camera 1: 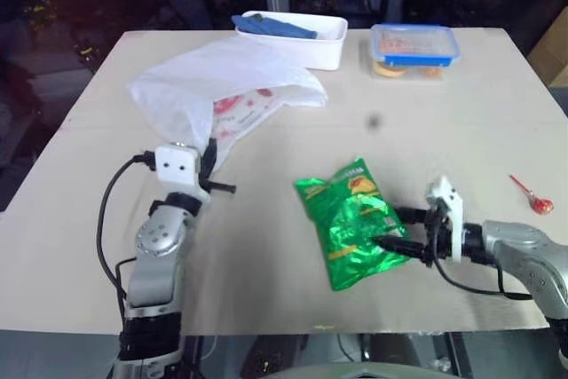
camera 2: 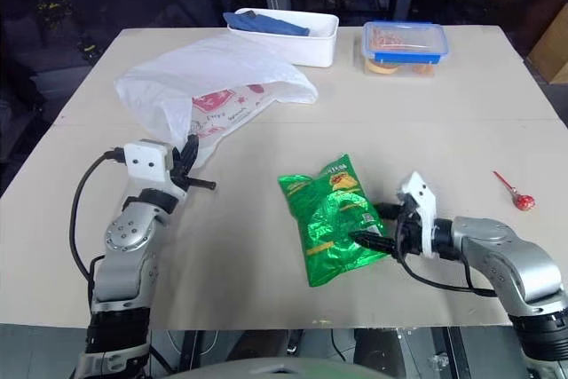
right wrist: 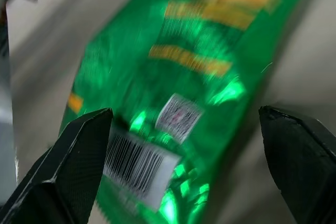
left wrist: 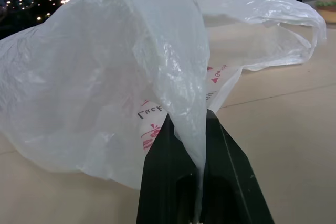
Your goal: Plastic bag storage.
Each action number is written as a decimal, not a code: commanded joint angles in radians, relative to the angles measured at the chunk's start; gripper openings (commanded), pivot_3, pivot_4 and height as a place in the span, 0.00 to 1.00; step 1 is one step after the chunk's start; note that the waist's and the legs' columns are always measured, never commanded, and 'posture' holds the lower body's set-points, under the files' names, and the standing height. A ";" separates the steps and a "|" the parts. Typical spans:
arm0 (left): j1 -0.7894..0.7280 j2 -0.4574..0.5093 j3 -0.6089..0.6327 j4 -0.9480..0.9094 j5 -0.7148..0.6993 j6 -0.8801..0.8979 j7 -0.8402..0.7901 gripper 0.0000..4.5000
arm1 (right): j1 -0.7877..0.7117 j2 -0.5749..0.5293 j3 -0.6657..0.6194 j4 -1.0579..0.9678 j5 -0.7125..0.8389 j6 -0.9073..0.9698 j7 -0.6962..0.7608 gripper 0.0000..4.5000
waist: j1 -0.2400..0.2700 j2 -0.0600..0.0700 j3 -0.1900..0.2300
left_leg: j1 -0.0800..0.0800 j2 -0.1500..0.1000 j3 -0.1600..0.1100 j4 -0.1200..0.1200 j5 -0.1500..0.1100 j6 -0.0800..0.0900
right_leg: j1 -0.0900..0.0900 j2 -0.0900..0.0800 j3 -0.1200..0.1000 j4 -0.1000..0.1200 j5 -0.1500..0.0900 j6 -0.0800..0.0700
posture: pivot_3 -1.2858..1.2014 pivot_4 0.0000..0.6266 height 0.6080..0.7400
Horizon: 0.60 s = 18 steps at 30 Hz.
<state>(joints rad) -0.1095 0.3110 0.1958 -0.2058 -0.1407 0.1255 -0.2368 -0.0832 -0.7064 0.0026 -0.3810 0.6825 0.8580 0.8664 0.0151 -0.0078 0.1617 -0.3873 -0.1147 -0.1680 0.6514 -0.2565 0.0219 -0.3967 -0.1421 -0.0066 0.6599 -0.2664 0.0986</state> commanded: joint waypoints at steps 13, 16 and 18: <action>0.025 -0.008 -0.009 -0.072 -0.012 -0.017 -0.008 0.00 | -0.091 0.087 -0.065 0.017 0.104 0.066 -0.063 0.01 | -0.001 -0.001 0.000 | 0.000 0.000 0.000 0.000 0.000 0.000 | 0.000 0.000 0.000 0.000 0.000 0.000 | 0.52 0.24 1.00; 0.025 -0.014 -0.027 -0.083 -0.029 -0.016 -0.031 0.00 | -0.156 0.152 -0.094 0.032 0.168 0.113 -0.108 0.01 | -0.002 -0.001 0.001 | 0.001 0.000 0.001 0.000 0.000 0.000 | 0.000 0.001 0.001 0.001 0.000 0.000 | 0.52 0.24 1.00; 0.031 -0.021 -0.055 -0.105 -0.044 -0.009 -0.059 0.00 | -0.226 0.199 -0.090 0.063 0.194 0.141 -0.138 0.01 | -0.003 -0.002 0.001 | 0.001 0.000 0.000 0.000 0.000 0.000 | 0.000 0.001 0.000 0.001 0.000 0.000 | 0.52 0.24 1.00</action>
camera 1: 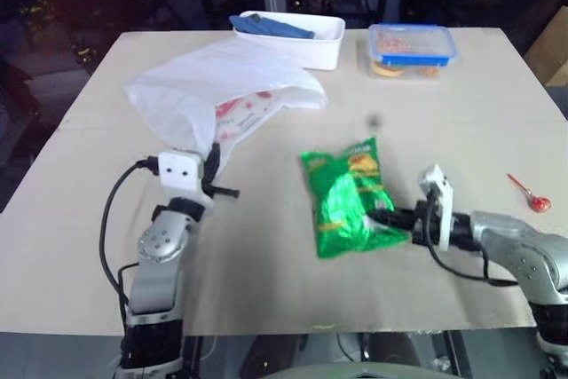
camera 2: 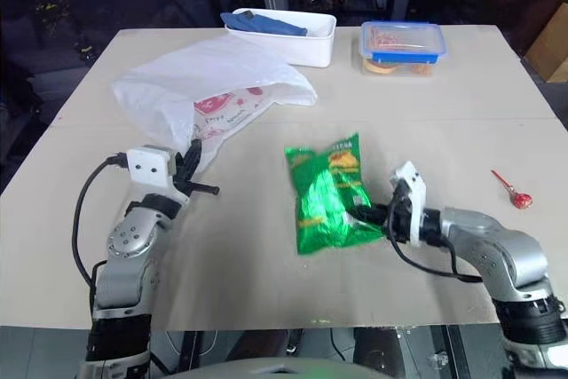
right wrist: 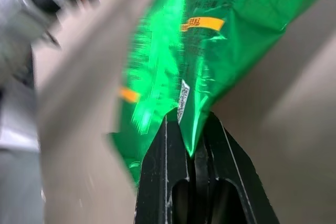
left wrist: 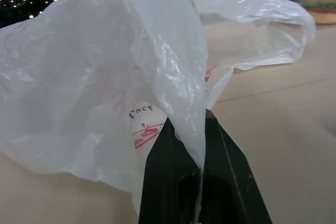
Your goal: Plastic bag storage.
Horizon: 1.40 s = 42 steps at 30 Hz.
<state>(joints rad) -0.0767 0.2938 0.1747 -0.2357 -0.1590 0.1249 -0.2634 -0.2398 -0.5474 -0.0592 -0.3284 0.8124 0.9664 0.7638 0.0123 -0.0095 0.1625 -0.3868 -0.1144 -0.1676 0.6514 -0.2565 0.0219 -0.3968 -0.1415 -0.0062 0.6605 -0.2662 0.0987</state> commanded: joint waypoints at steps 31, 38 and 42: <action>0.173 0.015 -0.223 -0.309 -0.179 0.079 -0.229 0.00 | -0.980 0.579 -0.122 1.245 -0.066 -0.036 0.087 0.01 | -0.057 0.001 0.000 | -0.011 0.000 0.003 0.000 0.000 0.000 | -0.015 0.000 0.005 0.003 0.001 -0.002 | 0.52 0.24 1.00; 0.145 0.026 -0.258 -0.332 -0.242 0.109 -0.283 0.00 | -1.016 0.731 -0.117 1.319 -0.192 -0.216 -0.040 0.01 | -0.055 0.002 0.000 | -0.011 0.000 0.003 0.000 0.000 0.000 | -0.016 0.001 0.007 0.004 0.002 -0.002 | 0.52 0.24 1.00; 0.145 0.043 -0.246 -0.322 -0.250 0.111 -0.299 0.00 | -0.995 0.746 -0.074 1.295 -0.256 -0.227 -0.052 0.01 | -0.056 0.002 0.000 | -0.011 -0.001 0.003 0.000 0.000 0.000 | -0.016 0.001 0.007 0.004 0.002 -0.002 | 0.52 0.24 1.00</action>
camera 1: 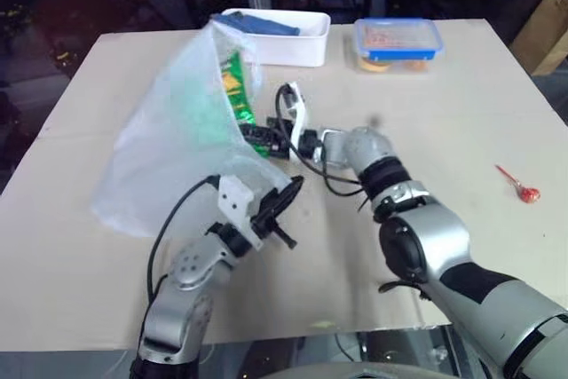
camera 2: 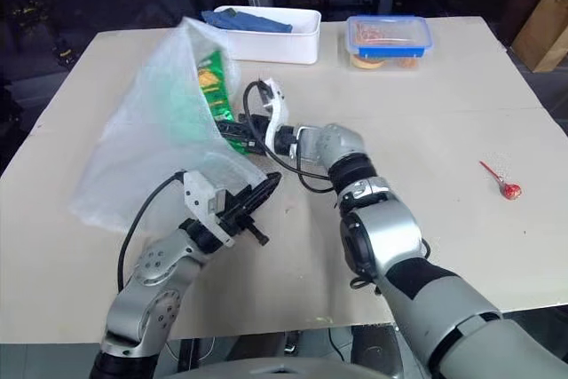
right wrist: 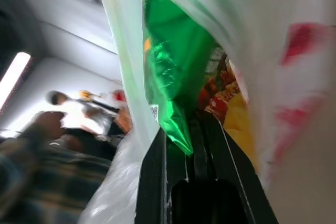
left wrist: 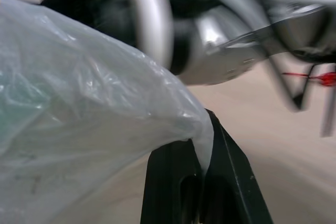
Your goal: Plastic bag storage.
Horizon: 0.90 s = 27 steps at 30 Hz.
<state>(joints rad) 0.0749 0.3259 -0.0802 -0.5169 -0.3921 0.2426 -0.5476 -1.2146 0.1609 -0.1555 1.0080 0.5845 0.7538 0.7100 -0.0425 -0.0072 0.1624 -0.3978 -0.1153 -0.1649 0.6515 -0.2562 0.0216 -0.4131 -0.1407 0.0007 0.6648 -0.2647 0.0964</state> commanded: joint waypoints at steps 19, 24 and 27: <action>-0.041 0.011 0.039 0.025 -0.022 -0.028 -0.035 0.00 | 0.196 -0.224 0.325 -0.300 -0.282 -0.139 0.278 0.99 | -0.013 0.000 0.000 | 0.001 0.000 0.003 0.002 0.000 0.000 | -0.002 0.001 0.005 0.006 0.000 0.000 | 0.52 0.24 1.00; -0.037 0.009 0.056 0.031 -0.015 -0.032 -0.032 0.00 | 0.173 -0.307 0.278 -0.186 -0.357 -0.392 0.218 0.99 | -0.014 0.000 0.000 | 0.002 0.000 0.005 0.002 0.000 0.000 | -0.003 0.001 0.007 0.006 0.000 0.000 | 0.52 0.24 1.00; -0.032 0.007 0.058 0.035 -0.012 -0.035 -0.030 0.00 | 0.126 -0.290 0.222 -0.084 -0.378 -0.581 0.114 0.99 | -0.020 0.000 0.000 | 0.003 0.000 0.007 0.002 0.000 0.000 | -0.003 0.001 0.009 0.007 0.000 0.000 | 0.52 0.24 1.00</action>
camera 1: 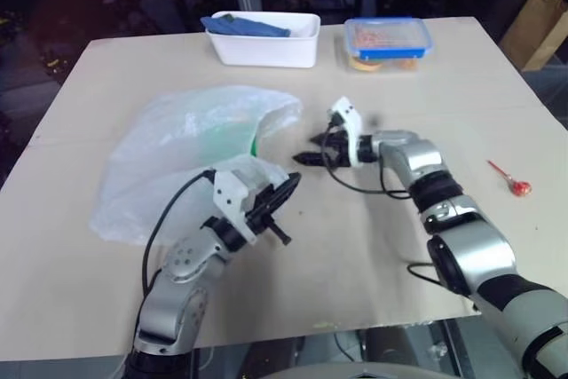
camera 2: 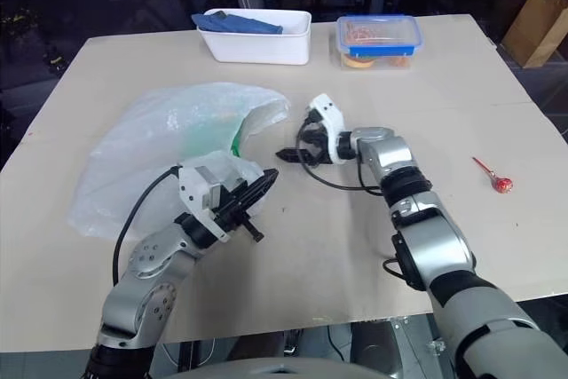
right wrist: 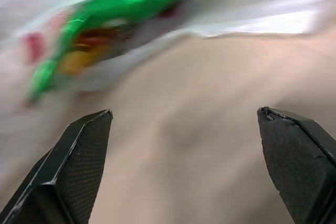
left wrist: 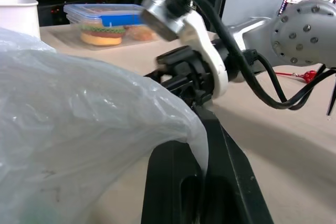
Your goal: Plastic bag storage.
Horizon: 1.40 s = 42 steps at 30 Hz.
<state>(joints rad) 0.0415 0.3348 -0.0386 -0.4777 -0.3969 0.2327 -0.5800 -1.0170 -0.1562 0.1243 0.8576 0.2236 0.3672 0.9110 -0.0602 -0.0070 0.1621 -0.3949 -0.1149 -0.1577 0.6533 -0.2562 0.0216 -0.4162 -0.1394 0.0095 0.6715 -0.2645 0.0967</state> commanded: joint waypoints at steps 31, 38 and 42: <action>0.027 -0.019 -0.020 -0.048 0.027 -0.012 0.057 0.00 | -0.350 0.269 -0.068 0.480 -0.331 -0.550 -0.505 0.99 | -0.009 0.000 0.000 | 0.002 0.001 0.004 0.000 0.000 0.000 | -0.002 0.001 0.005 0.004 0.000 0.000 | 0.52 0.24 1.00; 0.039 -0.019 -0.024 -0.063 0.037 -0.012 0.074 0.00 | -0.365 0.297 -0.066 0.491 -0.371 -0.530 -0.531 0.79 | -0.010 0.000 0.000 | 0.002 0.001 0.006 -0.001 0.000 0.000 | -0.005 0.002 0.008 0.006 0.000 0.000 | 0.52 0.24 1.00; 0.048 -0.023 -0.025 -0.069 0.043 -0.014 0.085 0.00 | -0.356 0.307 -0.059 0.492 -0.394 -0.528 -0.516 0.42 | -0.010 0.000 0.000 | 0.002 0.001 0.007 -0.001 0.000 0.000 | -0.005 0.002 0.009 0.006 0.000 0.000 | 0.52 0.24 1.00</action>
<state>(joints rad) 0.0843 0.3132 -0.0616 -0.4934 -0.3558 0.2324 -0.4988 -1.3439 0.1387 0.0616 1.3645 -0.1601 -0.1559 0.3880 -0.0702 -0.0066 0.1624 -0.3927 -0.1141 -0.1503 0.6528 -0.2562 0.0215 -0.4213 -0.1376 0.0186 0.6779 -0.2646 0.0966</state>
